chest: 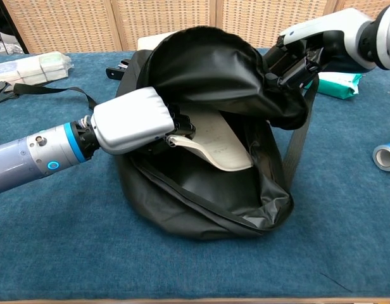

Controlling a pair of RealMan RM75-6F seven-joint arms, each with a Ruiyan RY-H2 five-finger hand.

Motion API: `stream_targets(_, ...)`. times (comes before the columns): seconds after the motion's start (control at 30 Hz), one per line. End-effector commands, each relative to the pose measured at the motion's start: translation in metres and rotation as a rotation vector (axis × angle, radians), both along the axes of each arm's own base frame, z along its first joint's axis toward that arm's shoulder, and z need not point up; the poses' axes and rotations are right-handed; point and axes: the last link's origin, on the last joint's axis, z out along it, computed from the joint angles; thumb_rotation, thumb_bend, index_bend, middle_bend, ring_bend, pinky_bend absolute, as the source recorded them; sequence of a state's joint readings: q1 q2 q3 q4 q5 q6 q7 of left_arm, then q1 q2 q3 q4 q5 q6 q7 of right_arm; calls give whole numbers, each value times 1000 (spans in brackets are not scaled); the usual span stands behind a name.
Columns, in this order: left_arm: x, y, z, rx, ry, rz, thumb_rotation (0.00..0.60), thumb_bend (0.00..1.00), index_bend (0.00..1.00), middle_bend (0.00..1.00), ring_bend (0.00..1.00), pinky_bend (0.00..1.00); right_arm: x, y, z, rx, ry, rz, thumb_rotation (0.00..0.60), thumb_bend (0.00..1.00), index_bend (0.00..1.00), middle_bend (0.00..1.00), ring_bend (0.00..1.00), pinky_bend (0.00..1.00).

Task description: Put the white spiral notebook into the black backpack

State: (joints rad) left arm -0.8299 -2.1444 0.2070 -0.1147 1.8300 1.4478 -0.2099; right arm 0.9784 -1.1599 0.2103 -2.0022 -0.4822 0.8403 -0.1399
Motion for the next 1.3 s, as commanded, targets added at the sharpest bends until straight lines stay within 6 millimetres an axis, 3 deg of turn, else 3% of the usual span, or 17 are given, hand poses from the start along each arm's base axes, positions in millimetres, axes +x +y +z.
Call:
stream_targets(0.03, -2, 4, 3, 22, 2, 17, 600, 643, 772, 636, 513, 586, -1, -1, 0, 0, -2, -2, 600, 736, 565, 474, 402, 624)
stream_targets(0.13, -5, 4, 3, 2, 1, 33, 600, 607, 685, 541, 432, 572, -1, -2, -1, -2, -4, -4, 600, 736, 565, 475, 403, 624)
stream_targets(0.27, -7, 1, 5, -29, -13, 33, 600, 488, 364, 241, 201, 395, -2, -3, -1, -7, -2, -5, 600, 736, 565, 474, 403, 624)
stream_targets(0.3, -8, -1, 5, -43, -21, 34, 600, 460, 327, 209, 175, 374, -2, -4, -1, -9, -2, -5, 600, 736, 565, 474, 403, 625)
stream_targets(0.37, -9, -3, 6, -59, -33, 30, 600, 316, 207, 109, 95, 322, -2, -4, -1, -11, -2, -6, 600, 736, 565, 475, 403, 624)
stream_targets(0.47, -9, -8, 7, -92, -42, 17, 600, 103, 120, 33, 45, 302, -2, -5, -1, -16, 1, -6, 600, 737, 566, 475, 403, 624)
stream_targets(0.57, -8, -14, 8, -127, -64, -9, 600, 4, 91, 8, 25, 301, -3, -6, 0, -22, 5, -7, 600, 738, 566, 475, 403, 624)
stream_targets(0.93, -10, -29, 21, -212, -148, -63, 600, 0, 88, 0, 15, 301, -7, -11, 1, -40, 4, -19, 600, 740, 569, 478, 403, 625)
stream_targets(1.3, -31, -41, 57, -362, -364, 33, 600, 0, 122, 0, 22, 303, -14, -20, 0, -73, 10, -46, 600, 745, 571, 482, 406, 628)
